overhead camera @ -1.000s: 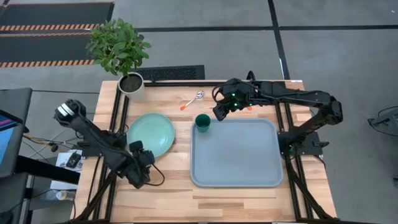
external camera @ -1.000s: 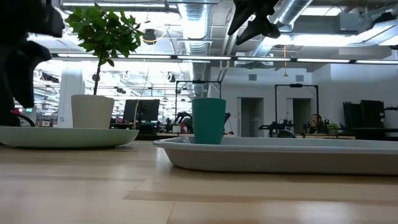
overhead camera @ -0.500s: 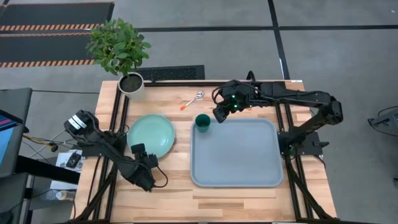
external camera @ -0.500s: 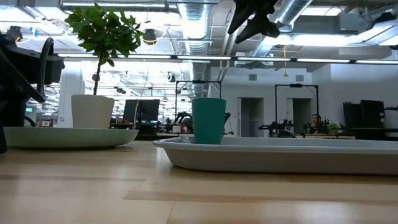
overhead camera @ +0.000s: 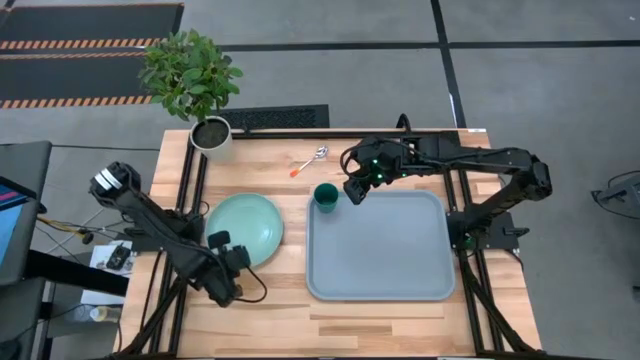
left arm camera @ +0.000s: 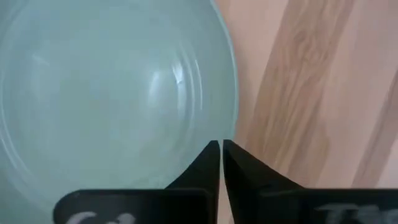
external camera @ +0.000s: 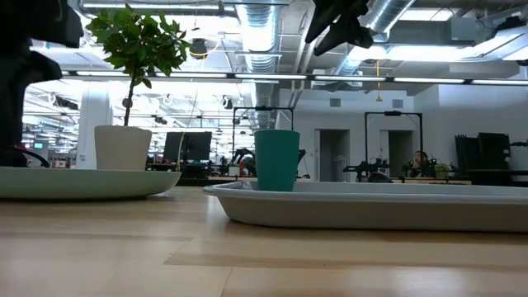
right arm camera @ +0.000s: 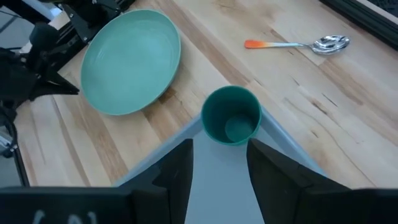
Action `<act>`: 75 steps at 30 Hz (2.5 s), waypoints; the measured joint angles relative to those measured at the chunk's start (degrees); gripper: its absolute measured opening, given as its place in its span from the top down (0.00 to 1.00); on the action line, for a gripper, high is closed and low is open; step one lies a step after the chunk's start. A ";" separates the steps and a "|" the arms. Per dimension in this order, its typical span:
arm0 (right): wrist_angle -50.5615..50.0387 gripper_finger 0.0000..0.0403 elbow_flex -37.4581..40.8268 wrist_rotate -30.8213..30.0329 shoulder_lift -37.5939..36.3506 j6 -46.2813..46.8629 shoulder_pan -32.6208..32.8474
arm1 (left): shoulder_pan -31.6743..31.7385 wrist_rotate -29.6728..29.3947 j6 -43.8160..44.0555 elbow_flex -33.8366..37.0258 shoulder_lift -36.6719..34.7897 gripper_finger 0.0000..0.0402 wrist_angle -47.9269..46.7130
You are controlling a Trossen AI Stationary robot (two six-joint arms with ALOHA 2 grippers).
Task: Pick and place plate/cup/fork/spoon on tray
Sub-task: Put the green plate on the blue tray at the bottom of the green plate
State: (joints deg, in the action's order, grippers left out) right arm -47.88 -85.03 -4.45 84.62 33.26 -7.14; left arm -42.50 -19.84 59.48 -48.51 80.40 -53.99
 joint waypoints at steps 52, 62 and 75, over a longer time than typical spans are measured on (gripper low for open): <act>-1.40 0.63 0.00 -0.11 0.00 -0.75 0.00 | 1.24 4.48 -9.46 4.23 -0.54 1.00 7.68; -1.38 0.61 0.00 0.00 0.00 -0.24 0.00 | 1.25 0.46 -18.44 -8.20 -0.54 1.00 -1.60; -1.38 0.62 0.00 8.68 0.00 1.89 -0.02 | 1.22 3.97 -31.80 -19.65 -0.54 1.00 -9.72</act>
State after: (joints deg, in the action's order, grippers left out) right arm -49.25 -85.03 4.23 84.62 35.15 -7.16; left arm -41.28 -15.87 27.68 -68.16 79.85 -63.70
